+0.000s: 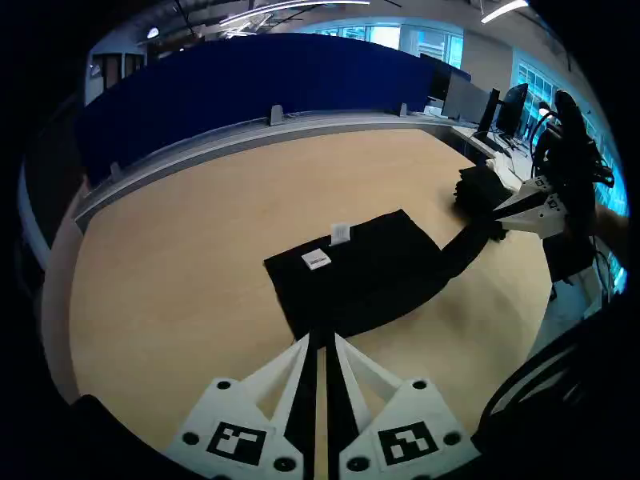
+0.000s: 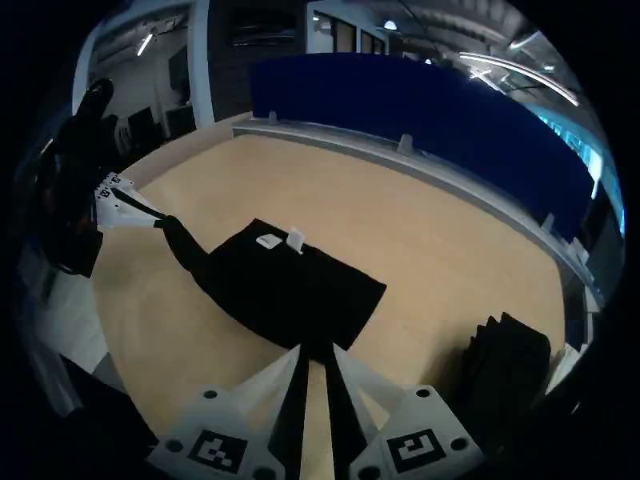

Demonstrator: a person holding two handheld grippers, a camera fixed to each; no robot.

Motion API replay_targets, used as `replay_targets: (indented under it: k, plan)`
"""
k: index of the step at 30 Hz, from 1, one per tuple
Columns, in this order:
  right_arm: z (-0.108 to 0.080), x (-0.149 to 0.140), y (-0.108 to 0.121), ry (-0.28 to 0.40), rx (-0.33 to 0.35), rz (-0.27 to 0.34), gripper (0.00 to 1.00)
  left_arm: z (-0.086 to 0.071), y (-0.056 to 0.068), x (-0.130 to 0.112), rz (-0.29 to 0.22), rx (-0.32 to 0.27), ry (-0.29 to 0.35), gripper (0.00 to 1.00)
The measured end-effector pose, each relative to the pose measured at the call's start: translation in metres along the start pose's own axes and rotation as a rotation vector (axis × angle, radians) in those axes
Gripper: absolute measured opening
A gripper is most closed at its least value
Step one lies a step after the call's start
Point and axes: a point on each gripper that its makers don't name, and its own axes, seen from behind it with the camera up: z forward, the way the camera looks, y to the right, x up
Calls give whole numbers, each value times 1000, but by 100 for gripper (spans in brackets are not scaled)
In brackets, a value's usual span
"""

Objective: Fold towel

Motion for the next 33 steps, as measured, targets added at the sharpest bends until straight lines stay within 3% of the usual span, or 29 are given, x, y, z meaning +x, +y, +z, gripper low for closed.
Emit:
replay_targets:
  k: [7,17,33]
  plan:
    - [28,6,19,-13,-3,16,14,26,-14,13,-4,4,-1,7]
    - [62,7,38,-42,-4,54,14,61,-27,14,-12,1,-31,7]
    - [85,-1,44,-76,9,81,14,89,-34,5,-13,-23,-61,7]
